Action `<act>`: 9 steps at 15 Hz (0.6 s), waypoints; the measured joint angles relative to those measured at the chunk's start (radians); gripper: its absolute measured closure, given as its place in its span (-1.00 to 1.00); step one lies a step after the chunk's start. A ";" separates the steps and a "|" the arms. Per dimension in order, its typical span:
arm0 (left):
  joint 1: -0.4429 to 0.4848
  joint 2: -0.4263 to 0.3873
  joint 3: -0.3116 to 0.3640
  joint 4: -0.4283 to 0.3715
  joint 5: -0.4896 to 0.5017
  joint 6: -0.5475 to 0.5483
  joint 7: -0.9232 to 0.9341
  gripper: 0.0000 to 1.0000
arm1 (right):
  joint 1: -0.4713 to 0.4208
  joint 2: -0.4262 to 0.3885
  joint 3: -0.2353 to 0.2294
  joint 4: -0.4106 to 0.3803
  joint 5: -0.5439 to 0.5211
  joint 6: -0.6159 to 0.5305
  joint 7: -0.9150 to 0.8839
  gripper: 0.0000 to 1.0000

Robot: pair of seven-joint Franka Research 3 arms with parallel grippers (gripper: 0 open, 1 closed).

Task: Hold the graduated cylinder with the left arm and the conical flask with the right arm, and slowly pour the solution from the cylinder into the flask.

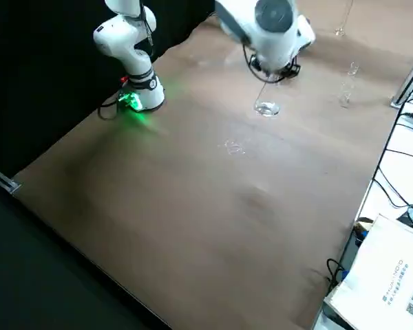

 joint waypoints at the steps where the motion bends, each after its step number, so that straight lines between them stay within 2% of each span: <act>1: 0.000 0.000 0.000 -0.001 0.000 0.003 -0.002 -1.00 | -0.024 0.001 0.000 -0.026 0.027 0.006 -0.044 0.22; 3: 0.000 0.000 0.001 -0.001 0.000 0.008 -0.002 -1.00 | -0.066 0.011 -0.001 -0.083 0.065 0.030 -0.138 0.22; 4: 0.001 0.000 0.001 0.000 0.000 0.009 -0.002 -1.00 | -0.101 0.036 -0.001 -0.140 0.107 0.048 -0.233 0.22; 9: -0.001 0.000 0.001 0.000 0.000 0.009 -0.002 -1.00 | -0.163 0.152 -0.001 -0.199 0.188 0.045 -0.402 0.22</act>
